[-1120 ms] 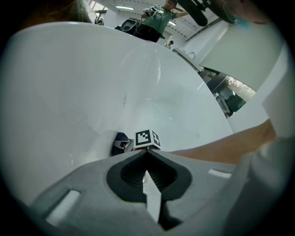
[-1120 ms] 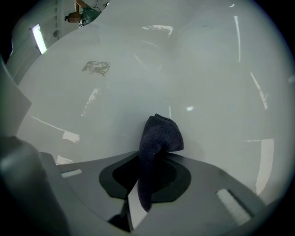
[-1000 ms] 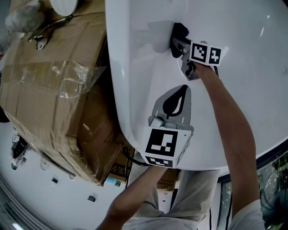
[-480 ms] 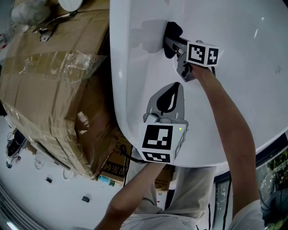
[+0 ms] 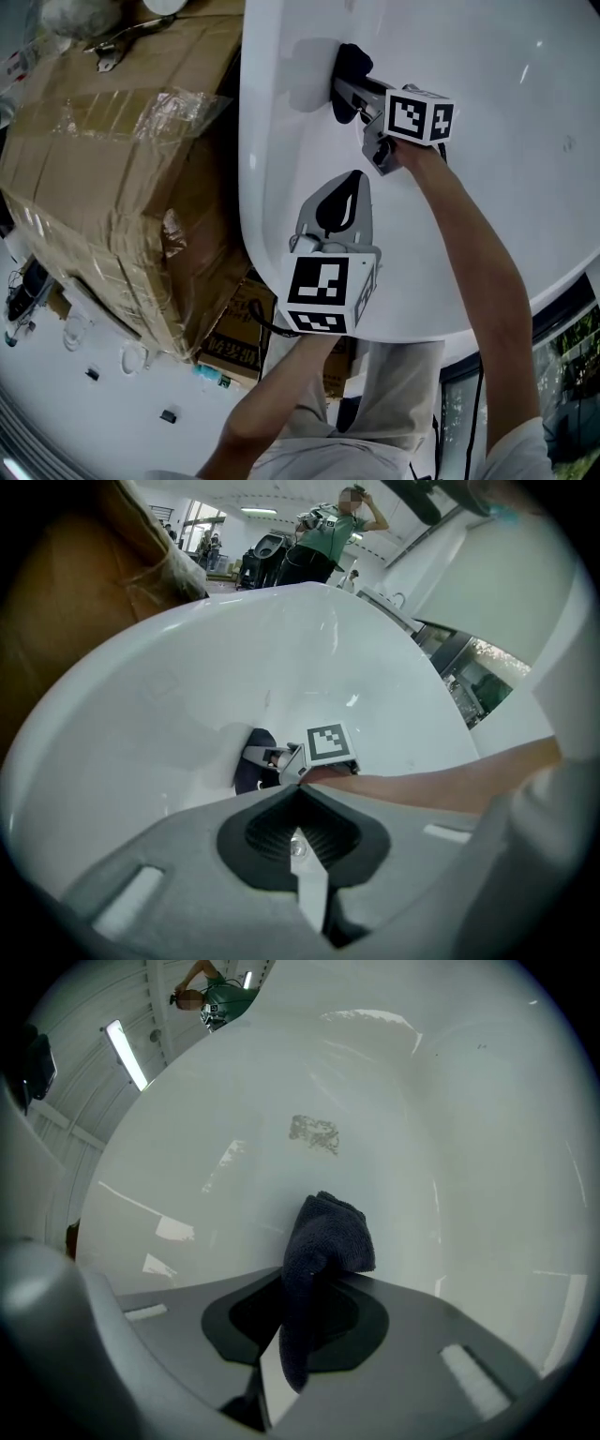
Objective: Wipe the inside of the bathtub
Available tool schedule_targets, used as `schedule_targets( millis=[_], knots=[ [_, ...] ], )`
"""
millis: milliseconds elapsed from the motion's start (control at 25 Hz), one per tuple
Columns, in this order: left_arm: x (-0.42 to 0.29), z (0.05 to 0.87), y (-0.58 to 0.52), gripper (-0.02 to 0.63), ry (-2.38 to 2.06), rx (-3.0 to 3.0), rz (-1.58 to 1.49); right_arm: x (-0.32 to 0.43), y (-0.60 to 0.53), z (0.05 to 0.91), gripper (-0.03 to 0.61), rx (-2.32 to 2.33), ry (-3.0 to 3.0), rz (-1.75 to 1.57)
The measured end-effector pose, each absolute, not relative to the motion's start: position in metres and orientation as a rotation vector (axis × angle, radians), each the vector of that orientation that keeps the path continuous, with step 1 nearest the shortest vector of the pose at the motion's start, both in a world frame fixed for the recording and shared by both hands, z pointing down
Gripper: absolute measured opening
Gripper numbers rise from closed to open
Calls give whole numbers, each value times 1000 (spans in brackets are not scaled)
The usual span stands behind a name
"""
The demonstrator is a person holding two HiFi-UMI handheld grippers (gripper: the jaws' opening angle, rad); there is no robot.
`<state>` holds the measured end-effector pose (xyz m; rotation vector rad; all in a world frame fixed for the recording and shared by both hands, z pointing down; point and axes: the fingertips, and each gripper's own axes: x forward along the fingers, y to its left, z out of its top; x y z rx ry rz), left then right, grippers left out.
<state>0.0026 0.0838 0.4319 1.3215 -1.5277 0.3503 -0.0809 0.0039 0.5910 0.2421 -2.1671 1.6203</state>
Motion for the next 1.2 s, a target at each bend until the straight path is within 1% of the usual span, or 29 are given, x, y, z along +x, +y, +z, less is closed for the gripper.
schedule_targets(
  millis=[440, 1200],
  knots=[
    [-6, 415, 100, -5, -1586, 1290, 343, -90, 6, 537, 43, 160, -2259, 1571],
    [-8, 389, 131, -5, -1633, 1284, 325, -101, 23, 433, 43, 25, -2425, 1579]
  ],
)
